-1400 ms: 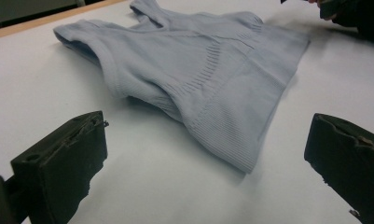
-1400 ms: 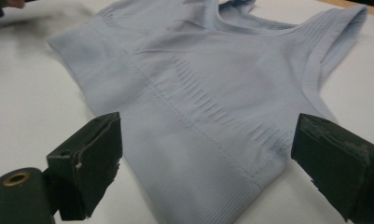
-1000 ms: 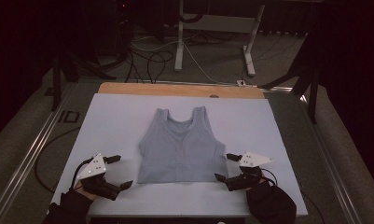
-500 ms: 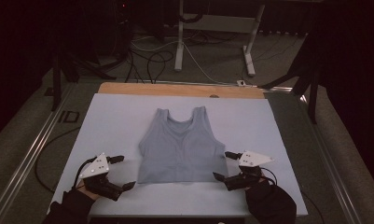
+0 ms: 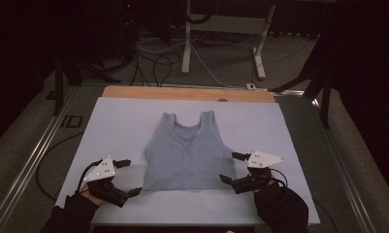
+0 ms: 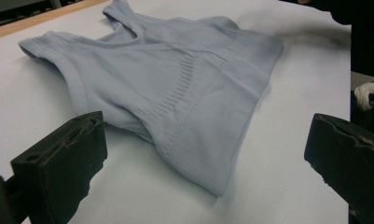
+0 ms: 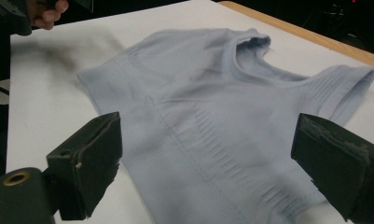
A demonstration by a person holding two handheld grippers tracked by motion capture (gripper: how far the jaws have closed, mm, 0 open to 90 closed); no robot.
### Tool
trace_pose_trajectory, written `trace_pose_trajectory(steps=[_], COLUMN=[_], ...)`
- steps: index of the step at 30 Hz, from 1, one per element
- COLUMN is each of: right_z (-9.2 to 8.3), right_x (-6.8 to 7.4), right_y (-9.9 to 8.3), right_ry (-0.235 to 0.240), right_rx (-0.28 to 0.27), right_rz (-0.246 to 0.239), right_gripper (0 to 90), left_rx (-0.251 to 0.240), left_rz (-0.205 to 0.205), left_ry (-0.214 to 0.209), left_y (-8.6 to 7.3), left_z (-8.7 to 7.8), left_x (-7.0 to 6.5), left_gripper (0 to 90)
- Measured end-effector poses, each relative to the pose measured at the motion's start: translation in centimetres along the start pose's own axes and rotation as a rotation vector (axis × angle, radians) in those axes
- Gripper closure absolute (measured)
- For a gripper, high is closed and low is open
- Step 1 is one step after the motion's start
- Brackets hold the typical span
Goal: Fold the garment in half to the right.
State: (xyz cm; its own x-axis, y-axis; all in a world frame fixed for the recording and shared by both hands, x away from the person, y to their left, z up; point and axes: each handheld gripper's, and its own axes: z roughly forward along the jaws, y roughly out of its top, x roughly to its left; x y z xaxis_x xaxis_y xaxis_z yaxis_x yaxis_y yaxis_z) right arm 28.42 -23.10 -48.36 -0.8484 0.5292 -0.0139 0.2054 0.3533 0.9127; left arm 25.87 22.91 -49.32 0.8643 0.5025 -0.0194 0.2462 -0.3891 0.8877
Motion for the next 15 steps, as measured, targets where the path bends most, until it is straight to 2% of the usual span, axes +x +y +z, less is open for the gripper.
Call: trace_pose_trajectory(steps=[7, 13, 15], right_z=[0.6, 1.5, 1.9], right_x=[-0.9, -1.4, -1.6], right_y=[2.7, 4.2, 4.5], right_ry=[-0.007, -0.007, -0.005], right_rx=[-0.018, -0.035, -0.033], right_rz=[-0.046, -0.040, -0.055], right_gripper=[8.8, 8.8, 8.8], left_rx=[0.010, 0.019, 0.023], left_rz=[-0.018, -0.003, 0.003], left_ry=[-0.005, 0.016, 0.022], left_y=[0.6, 1.5, 1.7], left_z=[0.2, 0.2, 0.2], left_x=[0.0, -0.1, -0.2], left_gripper=[0.4, 0.4, 0.4])
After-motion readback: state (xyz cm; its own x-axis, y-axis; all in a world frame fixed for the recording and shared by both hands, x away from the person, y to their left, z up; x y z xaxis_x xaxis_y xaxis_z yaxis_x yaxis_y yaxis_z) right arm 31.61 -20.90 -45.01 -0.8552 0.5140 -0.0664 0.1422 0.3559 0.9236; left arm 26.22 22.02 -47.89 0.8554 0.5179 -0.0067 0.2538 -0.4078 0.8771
